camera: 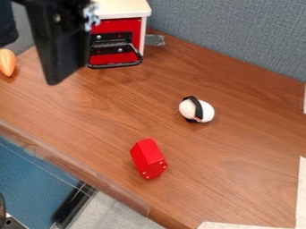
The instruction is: Open the drawer
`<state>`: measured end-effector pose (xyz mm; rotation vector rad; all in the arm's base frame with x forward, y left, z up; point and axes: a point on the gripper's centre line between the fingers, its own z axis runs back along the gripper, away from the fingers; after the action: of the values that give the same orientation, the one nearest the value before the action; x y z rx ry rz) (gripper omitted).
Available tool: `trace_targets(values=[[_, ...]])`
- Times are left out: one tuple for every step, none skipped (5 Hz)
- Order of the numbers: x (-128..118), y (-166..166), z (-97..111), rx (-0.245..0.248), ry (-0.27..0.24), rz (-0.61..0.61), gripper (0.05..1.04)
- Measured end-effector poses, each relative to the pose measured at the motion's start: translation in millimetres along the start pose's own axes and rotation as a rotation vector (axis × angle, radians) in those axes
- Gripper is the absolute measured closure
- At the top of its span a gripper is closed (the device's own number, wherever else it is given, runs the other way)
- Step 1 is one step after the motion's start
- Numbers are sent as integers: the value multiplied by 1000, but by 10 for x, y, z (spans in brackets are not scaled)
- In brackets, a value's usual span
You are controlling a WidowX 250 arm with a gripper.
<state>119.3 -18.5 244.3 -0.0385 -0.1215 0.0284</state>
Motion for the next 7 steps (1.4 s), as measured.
trace_targets(values=[[5,-8,-23,-5,-1,-17,83],[378,234,-332,-28,-24,-65,83],[664,416,-553,-86,-47,-218,83],[983,581,-774,-182,-69,-453,83],[1330,711,-1024,-207,-49,-686,83],[1581,762,-1323,-138,-78,-914,83],[1759,818,-1502,2,-169,-930,83]])
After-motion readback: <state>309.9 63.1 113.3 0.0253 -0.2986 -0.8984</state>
